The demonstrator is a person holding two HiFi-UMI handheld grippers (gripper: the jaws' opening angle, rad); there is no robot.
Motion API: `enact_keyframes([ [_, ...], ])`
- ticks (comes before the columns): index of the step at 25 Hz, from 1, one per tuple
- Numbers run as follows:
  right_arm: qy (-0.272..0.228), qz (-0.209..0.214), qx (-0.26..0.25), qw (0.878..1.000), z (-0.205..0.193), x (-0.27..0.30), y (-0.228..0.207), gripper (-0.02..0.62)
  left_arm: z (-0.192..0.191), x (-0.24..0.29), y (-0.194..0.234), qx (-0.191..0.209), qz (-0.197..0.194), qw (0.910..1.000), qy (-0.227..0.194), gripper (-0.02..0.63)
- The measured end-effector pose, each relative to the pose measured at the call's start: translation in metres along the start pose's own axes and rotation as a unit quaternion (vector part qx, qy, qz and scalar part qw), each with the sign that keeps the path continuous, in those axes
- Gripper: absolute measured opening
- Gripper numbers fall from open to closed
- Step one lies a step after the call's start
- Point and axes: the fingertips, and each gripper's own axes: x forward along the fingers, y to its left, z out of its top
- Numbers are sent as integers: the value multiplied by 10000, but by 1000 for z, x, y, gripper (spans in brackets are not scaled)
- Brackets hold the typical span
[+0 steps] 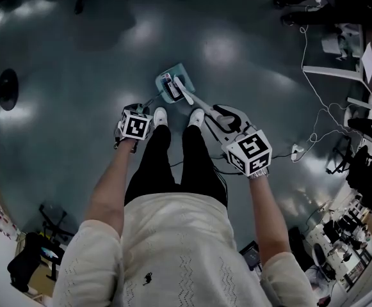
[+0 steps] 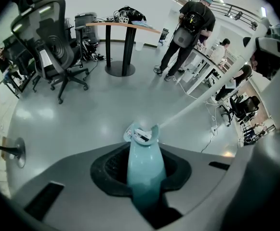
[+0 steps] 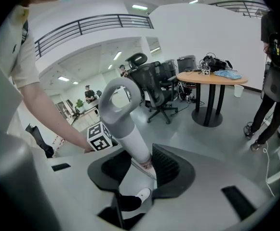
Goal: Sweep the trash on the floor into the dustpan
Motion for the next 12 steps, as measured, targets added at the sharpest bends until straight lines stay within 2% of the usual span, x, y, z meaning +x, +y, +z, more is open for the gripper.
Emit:
enact_keyframes([
  [12, 26, -207, 139, 9997, -17, -13, 9, 136, -6, 0, -3, 149, 143, 9997, 93, 92],
])
